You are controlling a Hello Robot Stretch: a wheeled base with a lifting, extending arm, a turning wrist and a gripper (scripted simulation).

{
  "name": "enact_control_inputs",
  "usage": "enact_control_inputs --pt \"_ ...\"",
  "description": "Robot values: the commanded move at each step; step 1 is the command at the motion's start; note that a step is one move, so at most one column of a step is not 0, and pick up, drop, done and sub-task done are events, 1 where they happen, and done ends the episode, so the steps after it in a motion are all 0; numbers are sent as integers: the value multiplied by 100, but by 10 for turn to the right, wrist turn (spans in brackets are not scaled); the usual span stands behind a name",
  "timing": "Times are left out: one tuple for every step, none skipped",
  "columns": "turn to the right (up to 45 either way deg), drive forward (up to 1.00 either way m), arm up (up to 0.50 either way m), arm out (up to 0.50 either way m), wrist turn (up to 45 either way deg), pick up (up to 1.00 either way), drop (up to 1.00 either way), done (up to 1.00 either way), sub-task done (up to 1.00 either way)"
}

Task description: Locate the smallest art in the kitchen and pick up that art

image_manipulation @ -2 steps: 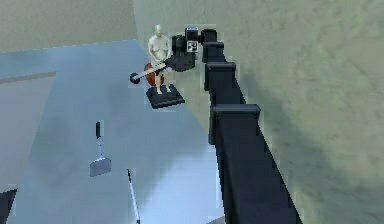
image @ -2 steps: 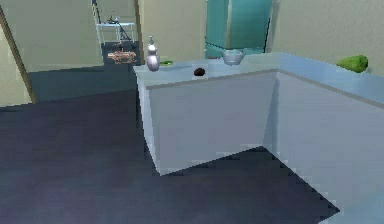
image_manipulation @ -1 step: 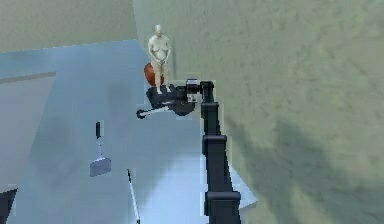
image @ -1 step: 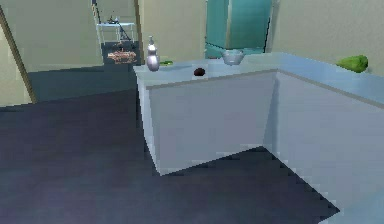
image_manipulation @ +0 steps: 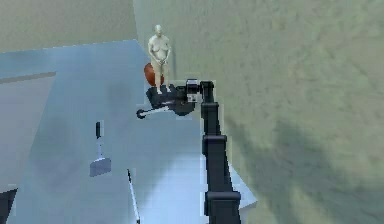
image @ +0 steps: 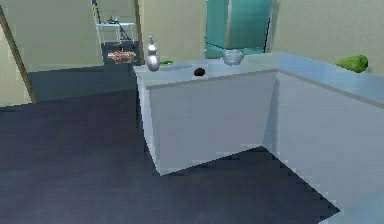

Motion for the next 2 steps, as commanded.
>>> enact_control_inputs --pt "0 0 10 0 0 0 0 0 0" --pt "0 0 0 0 0 0 0 100 0"
